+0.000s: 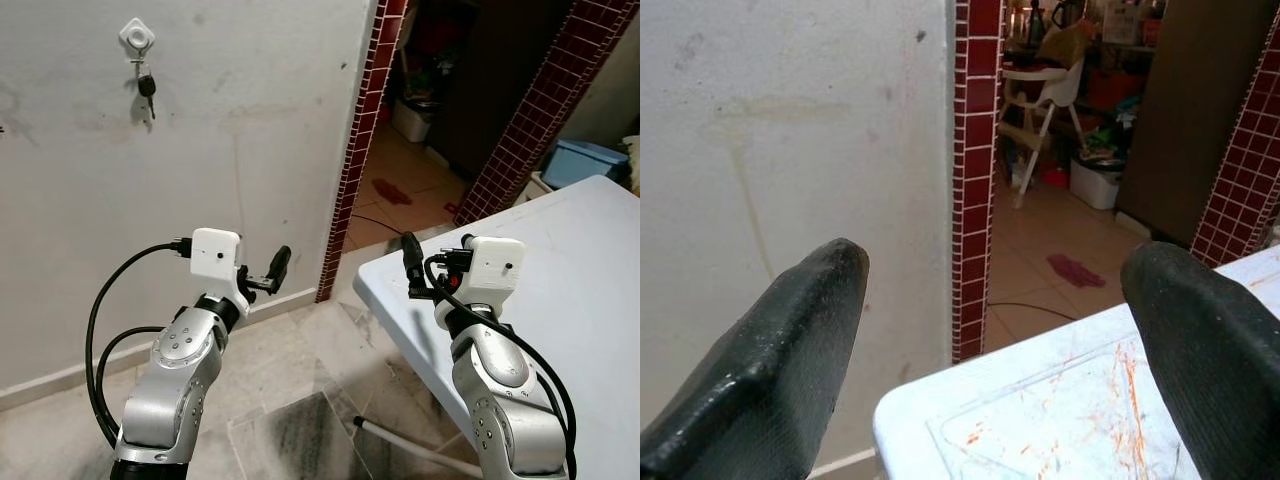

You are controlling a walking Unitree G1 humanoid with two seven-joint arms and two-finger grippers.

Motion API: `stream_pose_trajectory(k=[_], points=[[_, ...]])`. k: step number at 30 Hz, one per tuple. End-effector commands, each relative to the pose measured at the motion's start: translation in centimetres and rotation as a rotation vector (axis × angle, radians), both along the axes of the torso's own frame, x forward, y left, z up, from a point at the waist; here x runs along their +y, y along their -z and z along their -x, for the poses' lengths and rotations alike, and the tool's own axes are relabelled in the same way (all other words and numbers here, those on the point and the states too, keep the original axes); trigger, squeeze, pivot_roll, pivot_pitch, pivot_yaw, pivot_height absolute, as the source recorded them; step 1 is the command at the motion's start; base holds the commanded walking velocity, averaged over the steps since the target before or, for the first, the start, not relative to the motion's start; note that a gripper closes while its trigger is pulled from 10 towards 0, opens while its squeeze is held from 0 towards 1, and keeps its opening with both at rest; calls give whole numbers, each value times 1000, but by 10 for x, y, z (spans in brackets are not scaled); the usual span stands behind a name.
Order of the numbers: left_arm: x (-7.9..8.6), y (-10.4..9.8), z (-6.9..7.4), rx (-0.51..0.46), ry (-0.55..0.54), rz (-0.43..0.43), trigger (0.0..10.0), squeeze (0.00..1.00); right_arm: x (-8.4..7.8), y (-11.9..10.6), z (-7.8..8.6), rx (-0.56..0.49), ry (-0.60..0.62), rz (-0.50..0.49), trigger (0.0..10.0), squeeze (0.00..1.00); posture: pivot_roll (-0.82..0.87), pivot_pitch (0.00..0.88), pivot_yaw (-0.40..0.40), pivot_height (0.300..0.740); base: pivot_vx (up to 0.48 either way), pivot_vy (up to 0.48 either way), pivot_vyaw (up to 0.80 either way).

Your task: Hang keys on a hook

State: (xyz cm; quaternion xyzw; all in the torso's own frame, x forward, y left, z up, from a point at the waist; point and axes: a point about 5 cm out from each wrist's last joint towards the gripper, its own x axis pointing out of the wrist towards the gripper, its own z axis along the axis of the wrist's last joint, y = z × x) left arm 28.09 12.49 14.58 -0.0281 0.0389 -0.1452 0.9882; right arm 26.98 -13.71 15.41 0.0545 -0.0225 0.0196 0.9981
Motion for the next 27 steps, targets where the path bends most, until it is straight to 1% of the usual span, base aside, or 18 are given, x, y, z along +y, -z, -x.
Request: stream_pose_trajectory(k=[1,18,27], points=[[-3,2,-1,12,18,-4,10000,0,-3,-1,-1,-9,10,2,10000,0,127,23,-95,740,-266,0,0],[-3,2,-1,14,24,-3,10000,0,-3,0,0,-6,20,0,10000,0,122,26,-90,740,-291,0,0],[-1,6,-4,16,12,-9,10000,0,-10,6,-1,22,39,6,10000,0,117,9,-114,740,0,0,0]])
